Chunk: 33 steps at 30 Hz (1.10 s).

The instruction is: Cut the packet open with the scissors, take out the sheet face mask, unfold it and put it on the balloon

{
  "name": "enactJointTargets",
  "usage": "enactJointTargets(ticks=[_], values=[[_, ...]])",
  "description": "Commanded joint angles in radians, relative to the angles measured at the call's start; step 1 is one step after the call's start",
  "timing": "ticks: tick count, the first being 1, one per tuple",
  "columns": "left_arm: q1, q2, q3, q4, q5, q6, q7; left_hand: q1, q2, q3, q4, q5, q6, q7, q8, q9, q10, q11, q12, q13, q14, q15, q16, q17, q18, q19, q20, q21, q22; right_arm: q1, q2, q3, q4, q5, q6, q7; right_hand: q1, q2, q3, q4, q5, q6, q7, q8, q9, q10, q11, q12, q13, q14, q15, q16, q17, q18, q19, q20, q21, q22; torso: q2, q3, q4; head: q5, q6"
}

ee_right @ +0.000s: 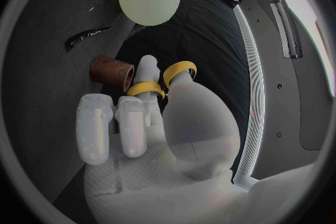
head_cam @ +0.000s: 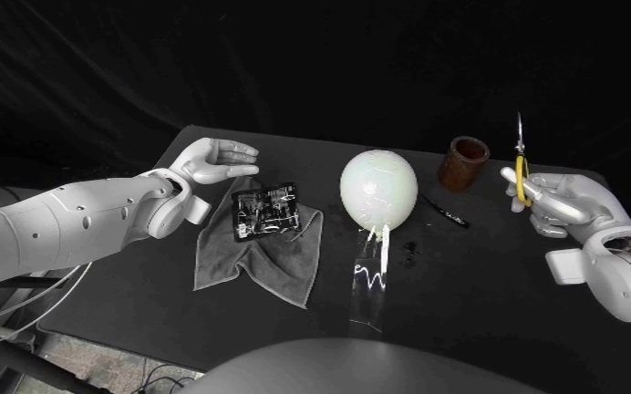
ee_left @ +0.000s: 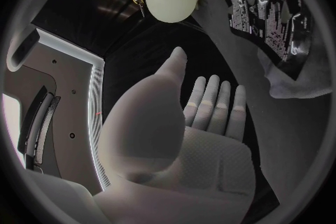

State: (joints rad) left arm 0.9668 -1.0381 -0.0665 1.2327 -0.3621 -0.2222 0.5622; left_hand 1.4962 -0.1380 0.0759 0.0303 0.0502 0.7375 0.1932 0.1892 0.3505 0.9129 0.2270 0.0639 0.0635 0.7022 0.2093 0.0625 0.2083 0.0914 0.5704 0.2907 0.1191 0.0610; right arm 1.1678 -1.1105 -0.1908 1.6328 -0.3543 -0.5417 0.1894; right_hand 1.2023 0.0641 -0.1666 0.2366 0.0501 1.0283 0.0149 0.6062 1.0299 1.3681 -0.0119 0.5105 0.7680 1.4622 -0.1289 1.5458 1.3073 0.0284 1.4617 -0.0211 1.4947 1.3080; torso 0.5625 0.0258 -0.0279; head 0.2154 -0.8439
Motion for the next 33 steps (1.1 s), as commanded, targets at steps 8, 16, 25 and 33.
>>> enactJointTargets(ticks=[8, 16, 25, 33], values=[[0.064, 0.033, 0.004, 0.037, 0.115, 0.027, 0.024, 0.037, 0.056, -0.004, -0.009, -0.003, 0.051, 0.066, 0.029, -0.001, 0.048, -0.017, 0.019, 0.005, 0.159, -0.028, 0.071, 0.037, 0.041, 0.179, -0.008, 0.067, 0.028, 0.000, 0.006, 0.001, 0.006, -0.073, -0.005, 0.016, 0.244, 0.216, -0.014, -0.016, -0.001, -0.007, -0.024, -0.090, -0.034, 0.130, -0.066, 0.669, 0.344, 0.090, -0.001, -0.005, 0.171, -0.007, 0.057, 0.004, -0.009, 0.233, 0.000, 0.0014, -0.0038, -0.034, 0.029], [0.095, 0.084, 0.005, 0.076, 0.136, 0.066, -0.001, 0.053, 0.087, 0.015, -0.014, -0.002, 0.107, 0.041, 0.042, -0.013, 0.128, -0.048, 0.039, 0.004, 0.272, -0.068, 0.139, 0.065, 0.094, 0.277, -0.011, 0.117, 0.041, 0.004, 0.016, 0.001, 0.017, -0.177, 0.003, -0.031, 0.270, 0.211, -0.021, -0.033, -0.001, -0.025, -0.003, -0.175, -0.084, 0.128, -0.050, 0.660, 0.344, 0.089, 0.013, -0.009, 0.161, -0.004, 0.049, 0.017, -0.020, 0.229, 0.000, 0.0018, -0.0044, -0.104, 0.076], [0.130, 0.140, 0.005, 0.081, 0.146, 0.121, -0.040, 0.058, 0.099, 0.071, 0.010, -0.002, 0.188, 0.007, 0.049, -0.031, 0.261, -0.094, 0.057, 0.001, 0.378, -0.117, 0.188, 0.091, 0.095, 0.366, -0.054, 0.169, 0.059, 0.018, 0.038, 0.002, 0.021, -0.282, 0.032, -0.118, 0.333, 0.210, 0.001, -0.085, 0.001, -0.048, 0.020, -0.269, -0.141, 0.125, -0.031, 0.642, 0.339, 0.086, 0.029, -0.014, 0.147, 0.001, 0.036, 0.031, -0.041, 0.222, 0.001, 0.0017, -0.0013, -0.184, 0.124], [0.183, 0.184, 0.005, 0.071, 0.129, 0.134, -0.090, 0.089, 0.090, 0.171, 0.017, -0.002, 0.222, 0.003, 0.030, -0.057, 0.296, -0.100, 0.020, -0.001, 0.424, -0.133, 0.195, 0.101, 0.090, 0.374, -0.074, 0.190, 0.067, 0.045, 0.077, 0.003, 0.004, -0.387, 0.053, -0.169, 0.375, 0.211, 0.072, -0.155, 0.018, -0.034, 0.031, -0.313, -0.170, 0.125, -0.021, 0.636, 0.343, 0.086, 0.039, -0.015, 0.147, 0.002, 0.036, 0.042, -0.042, 0.222, -0.001, 0.0017, -0.0011, -0.218, 0.154]])
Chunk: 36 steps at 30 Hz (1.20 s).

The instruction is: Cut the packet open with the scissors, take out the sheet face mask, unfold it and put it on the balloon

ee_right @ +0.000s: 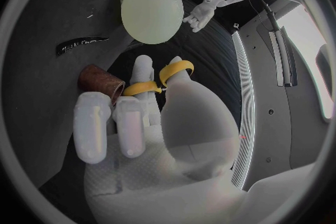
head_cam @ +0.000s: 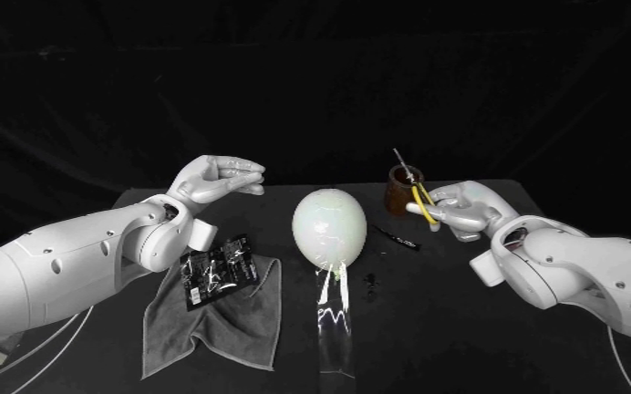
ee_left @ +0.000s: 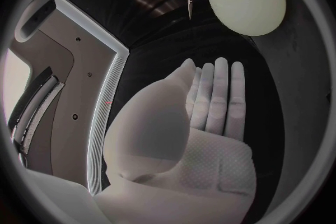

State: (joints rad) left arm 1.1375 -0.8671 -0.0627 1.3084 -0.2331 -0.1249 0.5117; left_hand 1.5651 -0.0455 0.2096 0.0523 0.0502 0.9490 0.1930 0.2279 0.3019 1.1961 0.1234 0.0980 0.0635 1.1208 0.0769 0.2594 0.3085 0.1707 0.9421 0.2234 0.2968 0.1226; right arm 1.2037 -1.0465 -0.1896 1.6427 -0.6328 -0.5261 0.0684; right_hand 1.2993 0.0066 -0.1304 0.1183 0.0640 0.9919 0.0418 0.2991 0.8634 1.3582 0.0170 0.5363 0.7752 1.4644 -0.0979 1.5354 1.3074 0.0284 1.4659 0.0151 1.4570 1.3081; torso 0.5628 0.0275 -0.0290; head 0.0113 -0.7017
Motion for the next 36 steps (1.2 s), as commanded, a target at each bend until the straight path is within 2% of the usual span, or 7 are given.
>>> enactJointTargets(ticks=[1, 7, 16, 20, 21, 22, 36], values=[[0.017, 0.018, 0.001, -0.007, -0.002, 0.035, -0.044, 0.021, -0.002, 0.037, -0.005, -0.002, 0.011, 0.003, -0.009, -0.008, 0.013, 0.003, -0.014, -0.001, 0.005, -0.001, -0.002, 0.000, 0.010, 0.002, -0.007, 0.012, 0.005, 0.012, 0.018, 0.002, -0.009, -0.123, 0.042, -0.053, 0.269, 0.263, 0.053, -0.047, 0.004, 0.009, 0.006, -0.016, -0.008, 0.136, -0.048, 0.610, 0.338, 0.084, 0.010, -0.005, 0.147, 0.001, 0.033, 0.009, -0.003, 0.222, -0.002, 0.0004, 0.0008, -0.020, 0.016], [0.032, 0.044, 0.001, -0.029, -0.008, 0.030, -0.060, -0.027, -0.062, 0.103, 0.024, -0.001, 0.009, 0.008, -0.036, -0.031, 0.006, 0.010, -0.037, -0.002, 0.004, 0.008, -0.019, 0.002, 0.009, -0.011, -0.003, 0.026, 0.011, 0.039, 0.054, 0.002, -0.038, -0.228, 0.083, -0.090, 0.251, 0.253, 0.083, -0.063, 0.005, 0.020, 0.007, -0.029, -0.014, 0.136, -0.047, 0.607, 0.340, 0.084, 0.011, -0.004, 0.149, 0.001, 0.033, 0.012, -0.002, 0.223, 0.000, -0.0008, 0.0014, -0.038, 0.023], [0.072, 0.076, 0.001, -0.078, -0.030, 0.029, -0.071, -0.071, -0.105, 0.127, 0.061, -0.002, -0.006, 0.019, -0.052, -0.042, -0.021, 0.023, -0.037, -0.001, -0.040, 0.027, -0.048, -0.002, 0.005, -0.047, 0.018, 0.000, -0.004, 0.078, 0.105, 0.004, -0.092, -0.370, 0.145, -0.141, 0.140, 0.194, 0.252, -0.116, 0.006, 0.047, 0.010, -0.067, -0.013, 0.138, -0.044, 0.599, 0.351, 0.085, 0.013, -0.004, 0.151, 0.001, 0.034, 0.015, 0.000, 0.223, 0.001, -0.0005, 0.0016, -0.049, 0.028], [0.101, 0.091, 0.002, -0.112, -0.053, 0.026, -0.070, -0.086, -0.128, 0.142, 0.079, -0.002, -0.013, 0.025, -0.059, -0.047, -0.041, 0.032, -0.037, -0.001, -0.067, 0.038, -0.065, -0.003, 0.006, -0.074, 0.035, -0.023, -0.018, 0.097, 0.140, 0.005, -0.130, -0.449, 0.187, -0.167, 0.059, 0.140, 0.399, -0.140, 0.006, 0.061, 0.010, -0.078, 0.002, 0.141, -0.045, 0.596, 0.359, 0.086, 0.014, -0.003, 0.155, 0.000, 0.036, 0.015, 0.003, 0.225, 0.000, 0.0001, 0.0020, -0.054, 0.032], [0.108, 0.093, 0.002, -0.119, -0.057, 0.025, -0.069, -0.087, -0.131, 0.145, 0.081, -0.002, -0.013, 0.025, -0.059, -0.048, -0.043, 0.032, -0.036, -0.001, -0.071, 0.040, -0.068, -0.004, 0.007, -0.078, 0.038, -0.026, -0.021, 0.101, 0.147, 0.005, -0.138, -0.466, 0.197, -0.173, -0.043, 0.072, 0.584, -0.148, 0.004, 0.067, 0.023, -0.089, 0.023, 0.144, -0.047, 0.591, 0.366, 0.086, 0.008, -0.003, 0.156, 0.000, 0.037, 0.016, 0.003, 0.225, 0.000, 0.0002, 0.0018, -0.055, 0.032], [0.115, 0.096, 0.002, -0.127, -0.061, 0.023, -0.069, -0.087, -0.133, 0.147, 0.083, -0.002, -0.013, 0.026, -0.060, -0.048, -0.045, 0.033, -0.036, 0.000, -0.076, 0.042, -0.071, -0.004, 0.007, -0.081, 0.040, -0.029, -0.022, 0.106, 0.155, 0.005, -0.147, -0.485, 0.209, -0.181, -0.043, 0.068, 0.595, -0.152, 0.004, 0.073, 0.010, -0.085, 0.027, 0.144, -0.045, 0.591, 0.366, 0.086, 0.013, -0.002, 0.157, 0.000, 0.037, 0.015, 0.004, 0.225, 0.000, 0.0003, 0.0019, -0.056, 0.033], [0.194, 0.151, 0.002, -0.235, -0.104, 0.022, -0.071, -0.108, -0.158, 0.148, 0.103, -0.002, -0.025, 0.036, -0.067, -0.053, -0.084, 0.049, -0.037, 0.000, -0.154, 0.067, -0.116, -0.015, 0.007, -0.117, 0.061, -0.059, -0.041, 0.155, 0.289, 0.009, -0.281, -0.832, 0.284, -0.330, -0.092, 0.015, 0.724, -0.145, -0.009, 0.082, 0.005, -0.076, 0.063, 0.146, -0.048, 0.585, 0.369, 0.086, 0.011, -0.001, 0.160, -0.003, 0.045, 0.013, 0.014, 0.229, 0.000, 0.0000, 0.0015, -0.055, 0.052]])
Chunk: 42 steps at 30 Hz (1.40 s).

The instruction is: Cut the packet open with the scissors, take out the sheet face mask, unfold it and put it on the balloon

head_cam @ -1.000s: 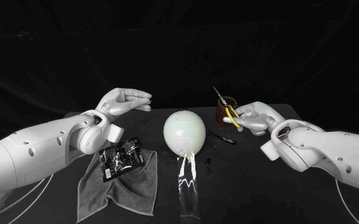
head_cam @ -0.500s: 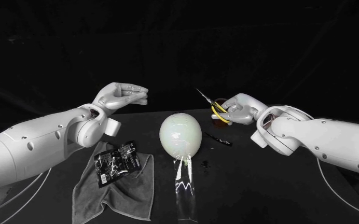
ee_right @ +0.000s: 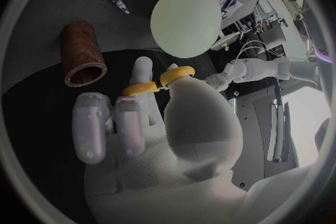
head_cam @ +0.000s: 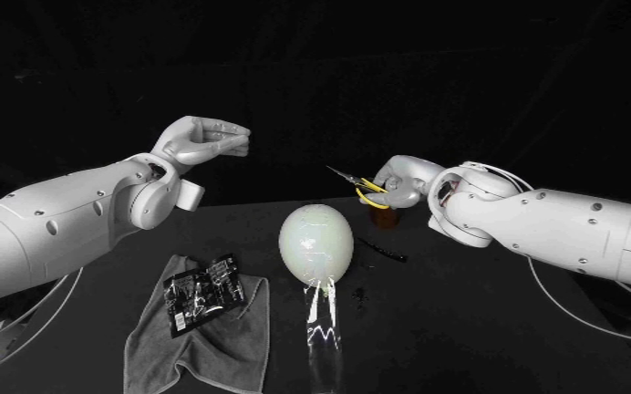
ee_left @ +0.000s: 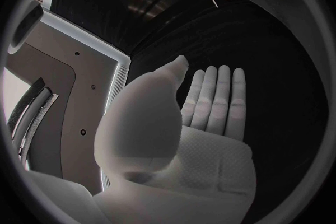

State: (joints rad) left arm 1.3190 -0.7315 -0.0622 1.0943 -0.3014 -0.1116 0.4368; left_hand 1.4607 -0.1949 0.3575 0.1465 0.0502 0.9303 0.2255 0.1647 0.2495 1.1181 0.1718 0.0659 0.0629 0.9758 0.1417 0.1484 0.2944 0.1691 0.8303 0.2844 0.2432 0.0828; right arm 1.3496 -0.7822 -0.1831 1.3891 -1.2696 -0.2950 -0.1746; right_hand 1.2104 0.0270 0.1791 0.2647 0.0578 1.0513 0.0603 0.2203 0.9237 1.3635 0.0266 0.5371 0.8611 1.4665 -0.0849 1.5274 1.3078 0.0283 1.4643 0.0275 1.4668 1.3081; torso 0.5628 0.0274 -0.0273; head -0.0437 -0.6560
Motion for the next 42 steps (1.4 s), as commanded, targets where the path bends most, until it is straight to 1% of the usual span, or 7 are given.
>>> enactJointTargets(ticks=[1, 14, 22, 23, 33, 39, 42], values=[[0.017, 0.023, 0.002, -0.032, -0.044, 0.010, 0.005, -0.005, -0.009, -0.001, 0.010, -0.002, -0.006, -0.001, -0.004, -0.001, -0.005, -0.001, -0.003, 0.001, -0.016, 0.003, -0.008, -0.002, 0.008, -0.009, 0.001, -0.008, -0.003, 0.012, 0.040, 0.002, -0.043, -0.214, 0.055, -0.097, -0.004, -0.008, 0.422, -0.291, -0.003, 0.023, -0.014, 0.003, 0.005, 0.141, -0.058, 0.584, 0.283, 0.084, -0.002, 0.007, 0.160, -0.003, 0.048, 0.001, 0.006, 0.229, 0.001, 0.0002, 0.0002, 0.001, 0.007], [0.055, 0.153, 0.005, -0.203, -0.216, 0.012, 0.020, -0.006, -0.011, -0.018, 0.022, -0.002, -0.013, -0.005, -0.005, -0.003, -0.022, 0.002, -0.004, 0.001, -0.079, 0.016, -0.047, -0.015, -0.011, -0.058, 0.006, -0.038, -0.015, 0.020, 0.290, 0.003, -0.327, -0.411, 0.021, -0.078, -0.011, -0.018, 0.449, -0.289, -0.003, 0.024, -0.014, 0.005, 0.012, 0.142, -0.058, 0.586, 0.287, 0.085, -0.002, 0.008, 0.163, -0.004, 0.048, 0.002, 0.006, 0.230, 0.020, -0.0033, 0.0076, 0.019, 0.028], [0.084, 0.193, 0.005, -0.247, -0.259, 0.002, 0.001, -0.004, -0.010, -0.031, 0.025, -0.002, -0.020, 0.004, -0.008, -0.004, -0.052, 0.013, -0.005, 0.000, -0.107, 0.028, -0.066, -0.022, -0.026, -0.086, 0.007, -0.056, -0.017, 0.018, 0.391, 0.003, -0.463, -0.491, -0.098, 0.029, -0.014, -0.031, 0.458, -0.290, -0.003, 0.025, -0.014, 0.005, 0.015, 0.141, -0.058, 0.578, 0.280, 0.084, -0.001, 0.005, 0.157, -0.004, 0.048, 0.004, 0.005, 0.229, 0.046, -0.0114, 0.0145, 0.027, 0.041], [0.088, 0.199, 0.005, -0.251, -0.266, 0.000, -0.003, -0.002, -0.008, -0.039, 0.027, -0.002, -0.024, 0.009, -0.009, -0.005, -0.077, 0.020, -0.004, -0.001, -0.111, 0.031, -0.070, -0.023, -0.041, -0.113, 0.007, -0.072, -0.019, 0.018, 0.403, 0.003, -0.478, -0.502, -0.110, 0.039, -0.014, -0.033, 0.459, -0.290, -0.004, 0.025, -0.014, 0.004, 0.016, 0.141, -0.058, 0.577, 0.280, 0.084, -0.001, 0.005, 0.156, -0.004, 0.048, 0.004, 0.005, 0.229, 0.049, -0.0123, 0.0153, 0.029, 0.044], [0.113, 0.268, 0.006, -0.306, -0.380, 0.022, -0.049, -0.005, -0.005, -0.085, 0.039, -0.003, -0.052, 0.013, -0.020, -0.011, -0.139, 0.031, -0.004, 0.000, -0.159, 0.049, -0.083, -0.029, -0.048, -0.179, 0.006, -0.107, -0.019, 0.028, 0.469, 0.002, -0.556, -0.579, -0.199, 0.094, -0.026, -0.057, 0.470, -0.274, -0.009, 0.021, -0.013, -0.003, 0.019, 0.137, -0.056, 0.555, 0.263, 0.079, 0.002, -0.003, 0.135, 0.003, 0.032, 0.008, -0.021, 0.221, 0.081, -0.0204, 0.0236, 0.044, 0.070], [0.118, 0.316, 0.006, -0.350, -0.452, 0.051, -0.079, 0.004, 0.003, -0.129, 0.048, -0.003, -0.073, 0.020, -0.028, -0.014, -0.175, 0.044, -0.005, 0.000, -0.247, 0.066, -0.088, -0.054, -0.051, -0.342, 0.006, -0.156, -0.030, 0.036, 0.495, 0.002, -0.569, -0.615, -0.225, 0.103, -0.021, -0.068, 0.486, -0.269, -0.009, 0.016, -0.010, -0.009, 0.020, 0.131, -0.054, 0.530, 0.242, 0.075, 0.004, -0.012, 0.116, 0.007, 0.021, 0.011, -0.039, 0.215, 0.098, -0.0209, 0.0253, 0.060, 0.082], [0.119, 0.338, 0.005, -0.366, -0.484, 0.056, -0.090, 0.010, 0.007, -0.141, 0.049, -0.003, -0.082, 0.029, -0.032, -0.016, -0.186, 0.048, -0.005, -0.001, -0.235, 0.068, -0.084, -0.051, -0.037, -0.340, 0.003, -0.156, -0.028, 0.038, 0.503, 0.002, -0.568, -0.634, -0.219, 0.103, -0.019, -0.071, 0.490, -0.267, -0.009, 0.017, -0.010, -0.010, 0.020, 0.130, -0.053, 0.523, 0.237, 0.074, 0.005, -0.013, 0.113, 0.007, 0.020, 0.011, -0.041, 0.215, 0.105, -0.0199, 0.0255, 0.090, 0.084]])
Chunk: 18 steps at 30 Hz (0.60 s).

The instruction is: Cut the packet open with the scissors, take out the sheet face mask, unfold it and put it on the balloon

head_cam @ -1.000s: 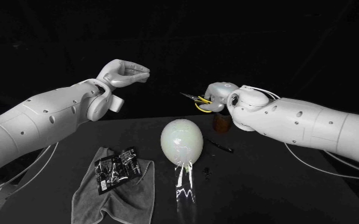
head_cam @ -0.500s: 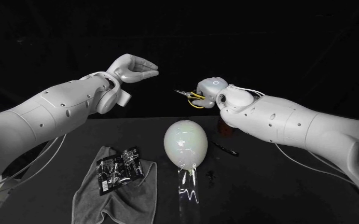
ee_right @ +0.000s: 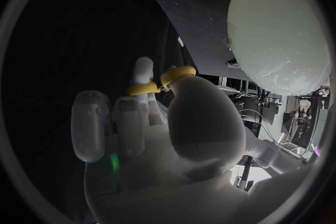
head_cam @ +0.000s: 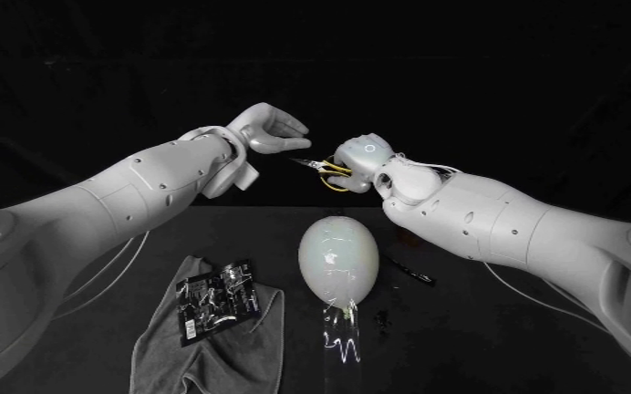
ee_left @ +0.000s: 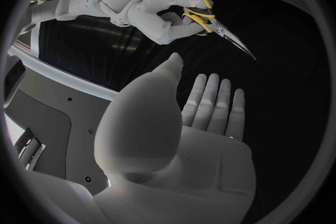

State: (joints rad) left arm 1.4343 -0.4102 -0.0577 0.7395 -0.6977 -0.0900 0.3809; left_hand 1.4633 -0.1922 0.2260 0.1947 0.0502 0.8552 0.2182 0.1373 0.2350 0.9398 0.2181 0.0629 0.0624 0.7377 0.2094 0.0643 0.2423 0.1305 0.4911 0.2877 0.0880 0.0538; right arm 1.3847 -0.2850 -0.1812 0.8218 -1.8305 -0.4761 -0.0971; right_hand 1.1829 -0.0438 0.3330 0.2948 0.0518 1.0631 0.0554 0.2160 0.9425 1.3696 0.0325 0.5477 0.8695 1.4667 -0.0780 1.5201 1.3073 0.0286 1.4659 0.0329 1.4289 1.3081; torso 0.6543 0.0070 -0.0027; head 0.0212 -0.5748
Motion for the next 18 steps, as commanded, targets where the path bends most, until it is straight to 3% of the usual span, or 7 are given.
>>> enactJointTargets(ticks=[1, 8, 12, 18], values=[[0.004, 0.023, 0.001, -0.016, -0.098, 0.035, -0.038, 0.010, 0.004, -0.016, 0.001, -0.003, -0.013, 0.040, -0.008, -0.003, -0.014, 0.003, -0.003, 0.000, 0.032, -0.002, 0.007, 0.009, 0.010, 0.030, -0.003, 0.006, 0.005, 0.003, 0.007, 0.000, 0.001, -0.082, -0.031, 0.023, 0.010, -0.001, 0.339, -0.297, -0.003, 0.005, -0.005, -0.006, 0.002, 0.124, -0.059, 0.511, 0.228, 0.074, -0.002, -0.006, 0.114, 0.007, 0.019, 0.006, -0.003, 0.215, 0.016, 0.0010, 0.0012, 0.026, 0.002], [0.005, 0.060, -0.002, -0.043, -0.140, 0.041, -0.066, 0.012, 0.010, -0.038, 0.008, -0.003, -0.014, 0.042, -0.007, -0.003, -0.018, 0.003, 0.000, 0.001, 0.036, -0.004, 0.009, 0.009, 0.019, 0.008, 0.001, 0.002, 0.003, 0.009, 0.019, 0.000, -0.001, -0.122, 0.006, 0.008, 0.013, -0.004, 0.346, -0.295, -0.003, 0.009, -0.005, -0.005, 0.004, 0.124, -0.059, 0.509, 0.226, 0.074, -0.001, -0.006, 0.115, 0.007, 0.019, 0.007, -0.003, 0.215, 0.028, 0.0006, -0.0009, 0.036, 0.001], [0.005, 0.071, -0.005, -0.054, -0.146, 0.047, -0.070, 0.014, 0.013, -0.041, 0.009, -0.003, -0.014, 0.043, -0.007, -0.002, -0.018, 0.003, 0.000, 0.001, 0.036, -0.004, 0.009, 0.009, 0.020, 0.003, 0.001, 0.000, 0.003, 0.015, 0.021, 0.000, 0.004, -0.145, 0.019, -0.003, 0.017, -0.007, 0.353, -0.295, -0.003, 0.014, -0.006, -0.003, 0.006, 0.125, -0.060, 0.507, 0.225, 0.075, -0.002, -0.005, 0.119, 0.005, 0.022, 0.008, 0.003, 0.217, 0.034, 0.0018, -0.0013, 0.047, -0.006], [0.005, 0.076, -0.007, -0.061, -0.156, 0.087, -0.095, 0.025, 0.030, -0.059, 0.016, -0.003, 0.013, 0.033, 0.010, 0.004, 0.012, -0.007, 0.009, 0.004, 0.065, -0.015, 0.024, 0.014, 0.031, 0.012, 0.001, 0.002, 0.005, 0.020, 0.021, -0.001, 0.010, -0.164, 0.030, -0.017, 0.018, -0.009, 0.355, -0.296, -0.003, 0.016, -0.007, -0.003, 0.007, 0.125, -0.060, 0.506, 0.224, 0.075, -0.002, -0.004, 0.121, 0.005, 0.023, 0.009, 0.004, 0.217, 0.035, 0.0015, -0.0003, 0.042, -0.007]])
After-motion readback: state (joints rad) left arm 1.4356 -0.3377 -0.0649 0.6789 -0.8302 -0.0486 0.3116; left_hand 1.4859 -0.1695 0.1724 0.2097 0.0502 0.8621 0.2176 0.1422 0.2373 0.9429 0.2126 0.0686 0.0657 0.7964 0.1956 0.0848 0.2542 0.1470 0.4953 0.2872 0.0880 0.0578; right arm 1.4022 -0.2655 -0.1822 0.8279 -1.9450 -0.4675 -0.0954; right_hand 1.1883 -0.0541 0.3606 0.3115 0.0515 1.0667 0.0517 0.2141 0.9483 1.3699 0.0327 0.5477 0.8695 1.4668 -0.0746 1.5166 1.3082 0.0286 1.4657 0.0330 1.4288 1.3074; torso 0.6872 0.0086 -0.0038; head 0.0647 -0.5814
